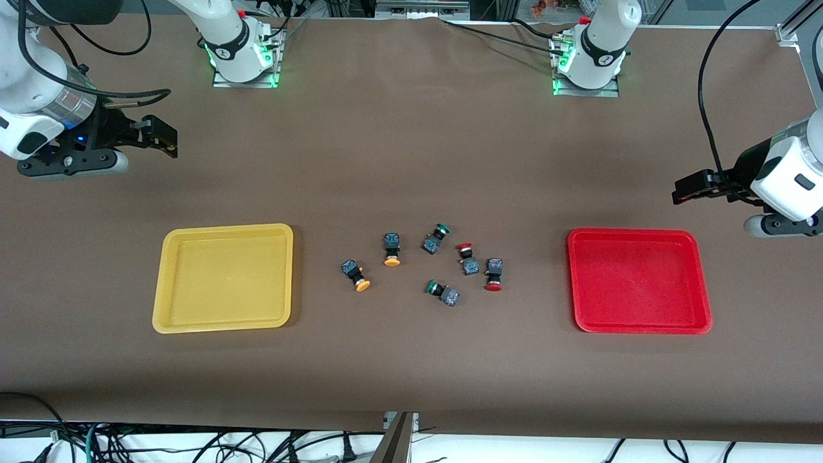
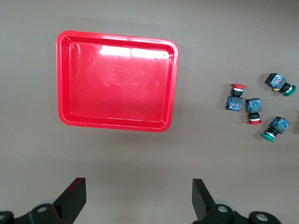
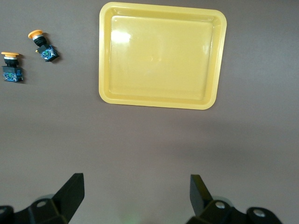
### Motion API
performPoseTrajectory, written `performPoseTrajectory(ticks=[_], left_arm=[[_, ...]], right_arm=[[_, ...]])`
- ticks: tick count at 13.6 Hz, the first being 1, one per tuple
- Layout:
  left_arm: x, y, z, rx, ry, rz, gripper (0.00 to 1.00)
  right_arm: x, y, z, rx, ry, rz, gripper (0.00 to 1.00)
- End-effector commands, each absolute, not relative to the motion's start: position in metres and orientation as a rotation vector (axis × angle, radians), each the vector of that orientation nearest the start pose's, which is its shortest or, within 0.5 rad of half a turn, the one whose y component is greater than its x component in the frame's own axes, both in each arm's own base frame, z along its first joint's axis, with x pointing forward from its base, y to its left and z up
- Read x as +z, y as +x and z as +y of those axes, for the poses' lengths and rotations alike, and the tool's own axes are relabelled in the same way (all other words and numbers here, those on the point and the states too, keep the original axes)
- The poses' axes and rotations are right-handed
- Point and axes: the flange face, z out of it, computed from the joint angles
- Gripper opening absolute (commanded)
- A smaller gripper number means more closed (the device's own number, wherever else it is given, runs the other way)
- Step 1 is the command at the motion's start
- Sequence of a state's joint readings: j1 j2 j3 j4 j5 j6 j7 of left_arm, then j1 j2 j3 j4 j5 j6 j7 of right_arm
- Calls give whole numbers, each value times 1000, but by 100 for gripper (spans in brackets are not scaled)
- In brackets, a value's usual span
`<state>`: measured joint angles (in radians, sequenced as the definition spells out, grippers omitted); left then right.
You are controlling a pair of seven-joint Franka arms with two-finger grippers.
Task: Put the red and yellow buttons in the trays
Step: 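Move the left gripper toward a red-capped button near the red tray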
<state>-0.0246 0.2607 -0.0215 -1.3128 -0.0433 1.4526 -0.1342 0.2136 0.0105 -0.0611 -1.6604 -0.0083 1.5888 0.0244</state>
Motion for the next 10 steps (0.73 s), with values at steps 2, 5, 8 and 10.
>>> performPoseTrajectory(ticks=[2,5,8,10], left_arm=[[584,625,-32,192,-3174,-137,100],[580,626,-40,204,-3171,-106,100],[560,633,-60,243,-3157,-57,100],[555,643,-70,164,-3173,-56,100]], right_arm=[[586,551,85,116,-3156,-217,100],[585,551,86,118,-3157,-229,100],[585,551,85,118,-3156,-227,100],[583,551,88,124,-3143,-230,100]])
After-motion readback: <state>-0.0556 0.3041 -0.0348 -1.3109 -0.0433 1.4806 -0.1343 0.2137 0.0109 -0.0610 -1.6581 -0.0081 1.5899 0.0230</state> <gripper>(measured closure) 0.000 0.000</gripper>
